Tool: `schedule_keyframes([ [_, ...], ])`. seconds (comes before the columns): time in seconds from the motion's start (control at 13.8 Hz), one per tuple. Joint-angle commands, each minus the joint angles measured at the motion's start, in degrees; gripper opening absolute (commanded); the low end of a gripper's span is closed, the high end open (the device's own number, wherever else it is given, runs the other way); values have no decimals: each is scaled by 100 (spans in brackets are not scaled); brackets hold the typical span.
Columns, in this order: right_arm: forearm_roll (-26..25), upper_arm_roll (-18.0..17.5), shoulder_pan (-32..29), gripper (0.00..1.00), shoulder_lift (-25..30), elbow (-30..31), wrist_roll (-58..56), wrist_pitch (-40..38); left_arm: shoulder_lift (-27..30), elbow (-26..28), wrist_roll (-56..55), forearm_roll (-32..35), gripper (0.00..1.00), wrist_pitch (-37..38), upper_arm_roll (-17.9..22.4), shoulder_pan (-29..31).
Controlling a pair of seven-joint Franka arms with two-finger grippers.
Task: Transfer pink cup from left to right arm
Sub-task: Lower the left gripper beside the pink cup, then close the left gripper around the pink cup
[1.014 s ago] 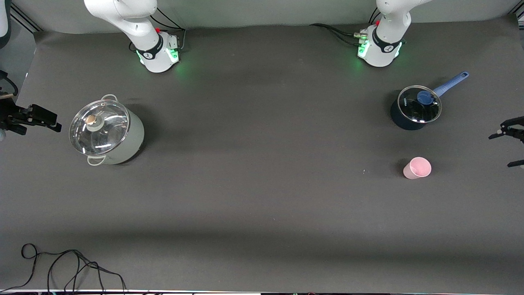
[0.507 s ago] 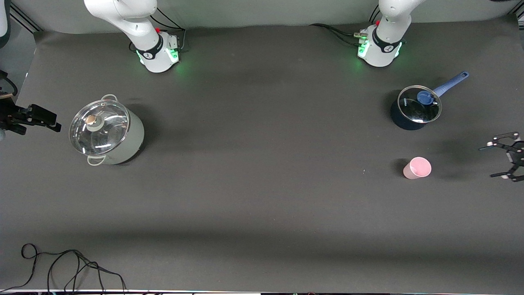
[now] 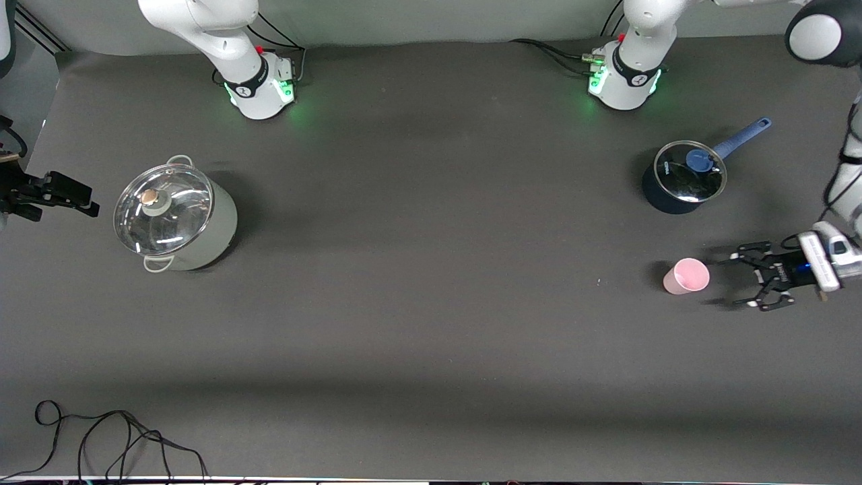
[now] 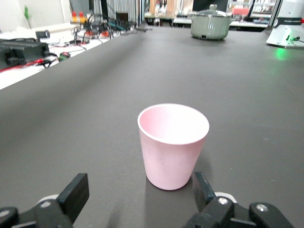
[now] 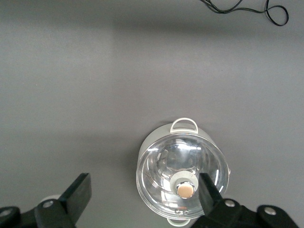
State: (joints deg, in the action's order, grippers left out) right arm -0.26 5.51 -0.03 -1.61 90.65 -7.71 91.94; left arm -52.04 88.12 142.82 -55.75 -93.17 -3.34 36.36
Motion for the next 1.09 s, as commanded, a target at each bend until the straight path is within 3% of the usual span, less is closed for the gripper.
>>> schedule_keyframes([
  [0.0, 8, 29, 12, 100, 108, 40, -64, -63, -314, -173, 386, -277, 98, 193, -52, 29],
  [0.14, 8, 29, 12, 100, 108, 40, -73, -63, -534, -164, 719, -357, 98, 202, -245, 47],
  [0.58, 8, 38, 12, 100, 135, 49, -73, -63, -702, -146, 1204, -401, 98, 510, -298, -59],
  [0.87, 61, 29, 21, 100, 135, 66, -73, -63, -983, -155, 1204, -471, 96, 422, -658, -85],
  [0.94, 61, 29, 21, 100, 135, 58, -73, -63, -992, -155, 1204, -515, 85, 413, -667, -111],
  [1.01, 61, 29, 12, 100, 126, 49, -73, -54, -992, -164, 1204, -533, 58, 413, -685, -190],
])
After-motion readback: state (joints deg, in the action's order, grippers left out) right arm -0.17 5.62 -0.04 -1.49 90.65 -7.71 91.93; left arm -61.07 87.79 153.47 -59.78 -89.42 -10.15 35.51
